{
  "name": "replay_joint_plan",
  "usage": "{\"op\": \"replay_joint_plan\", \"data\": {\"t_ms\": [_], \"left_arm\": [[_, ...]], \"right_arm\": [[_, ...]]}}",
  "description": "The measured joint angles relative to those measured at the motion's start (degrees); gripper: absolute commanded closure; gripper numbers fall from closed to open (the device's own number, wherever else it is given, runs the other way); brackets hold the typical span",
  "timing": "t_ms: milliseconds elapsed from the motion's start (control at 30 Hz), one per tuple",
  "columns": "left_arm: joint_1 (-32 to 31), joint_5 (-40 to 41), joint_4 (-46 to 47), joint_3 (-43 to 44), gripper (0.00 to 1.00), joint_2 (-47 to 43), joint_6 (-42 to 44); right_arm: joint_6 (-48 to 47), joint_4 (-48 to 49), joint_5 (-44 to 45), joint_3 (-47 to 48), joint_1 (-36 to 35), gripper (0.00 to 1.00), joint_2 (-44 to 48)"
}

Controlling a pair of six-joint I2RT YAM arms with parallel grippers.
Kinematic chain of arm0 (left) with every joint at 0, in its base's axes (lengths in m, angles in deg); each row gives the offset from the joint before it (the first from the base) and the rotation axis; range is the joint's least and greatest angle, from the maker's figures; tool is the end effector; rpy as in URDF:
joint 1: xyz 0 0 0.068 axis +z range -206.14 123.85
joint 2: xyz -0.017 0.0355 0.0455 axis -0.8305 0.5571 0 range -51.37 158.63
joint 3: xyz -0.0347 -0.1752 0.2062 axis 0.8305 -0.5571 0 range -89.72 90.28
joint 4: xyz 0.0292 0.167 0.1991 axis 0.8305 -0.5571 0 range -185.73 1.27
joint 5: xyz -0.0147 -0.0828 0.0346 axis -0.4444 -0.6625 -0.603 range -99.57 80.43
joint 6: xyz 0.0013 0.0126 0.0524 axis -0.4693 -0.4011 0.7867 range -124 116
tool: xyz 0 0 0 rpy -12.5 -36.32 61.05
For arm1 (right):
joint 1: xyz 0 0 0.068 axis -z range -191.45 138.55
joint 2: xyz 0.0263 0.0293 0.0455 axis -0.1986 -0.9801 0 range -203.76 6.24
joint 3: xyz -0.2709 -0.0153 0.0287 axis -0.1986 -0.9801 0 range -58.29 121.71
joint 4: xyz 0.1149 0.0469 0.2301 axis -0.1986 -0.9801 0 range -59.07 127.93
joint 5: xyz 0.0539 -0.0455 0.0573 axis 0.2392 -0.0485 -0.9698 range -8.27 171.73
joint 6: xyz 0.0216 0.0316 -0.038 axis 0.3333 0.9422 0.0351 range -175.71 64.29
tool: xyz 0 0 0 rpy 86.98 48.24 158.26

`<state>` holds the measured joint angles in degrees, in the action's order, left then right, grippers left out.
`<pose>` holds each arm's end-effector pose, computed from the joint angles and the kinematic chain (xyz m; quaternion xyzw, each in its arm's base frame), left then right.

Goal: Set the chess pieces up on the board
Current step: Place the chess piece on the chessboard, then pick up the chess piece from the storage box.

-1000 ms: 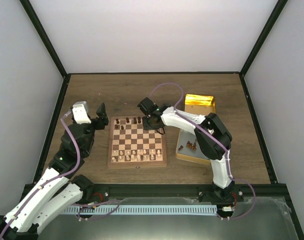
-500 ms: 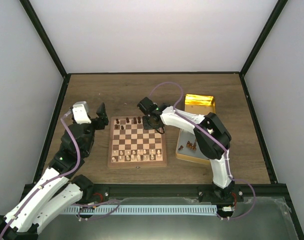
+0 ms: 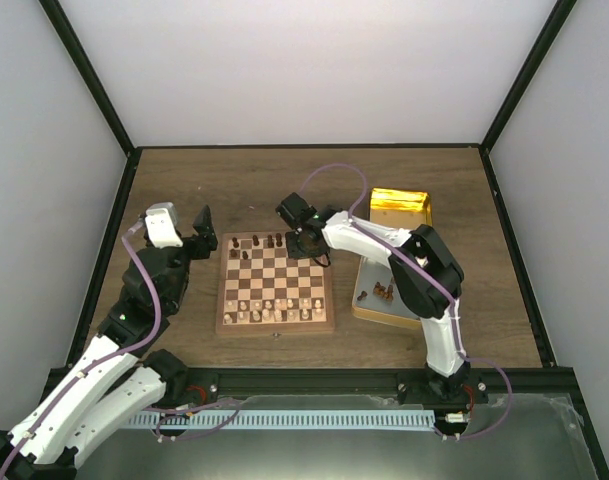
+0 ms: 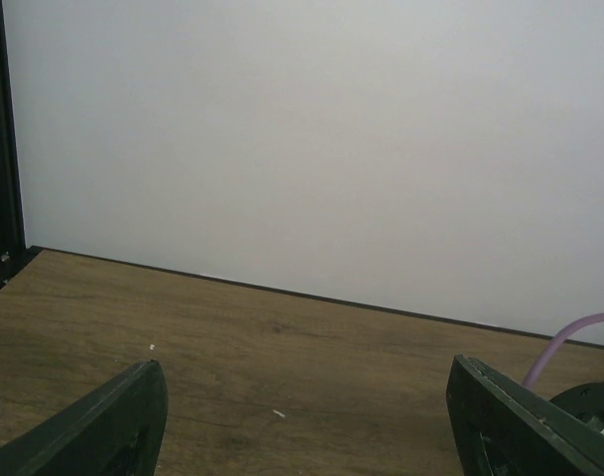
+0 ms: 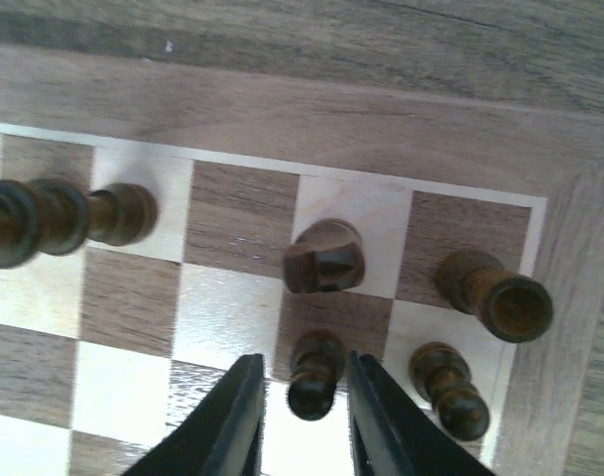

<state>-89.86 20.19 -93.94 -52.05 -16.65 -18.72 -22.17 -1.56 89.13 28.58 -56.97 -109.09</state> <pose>0.1341 -0.0683 0.3322 -0.0606 0.7165 -0.1059 0.6868 0.2961 0.2949 0.1869 -0.0899 0.9754 0.0726 0.1876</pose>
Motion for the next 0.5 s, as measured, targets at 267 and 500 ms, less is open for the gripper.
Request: {"op": "replay_joint_plan", "data": {"t_ms": [267,500], "left_arm": [[0.00,-0.02,0.00,0.00,0.21,-0.02,0.02],[0.00,-0.02,-0.02,0.00,0.21,-0.04,0.00]], "right_arm": [[-0.13,1.09,-2.01,0.48,0.17,0.65,3.19],[2.75,3.10,0.87,-4.74,2.27,0.66,11.91]]}}
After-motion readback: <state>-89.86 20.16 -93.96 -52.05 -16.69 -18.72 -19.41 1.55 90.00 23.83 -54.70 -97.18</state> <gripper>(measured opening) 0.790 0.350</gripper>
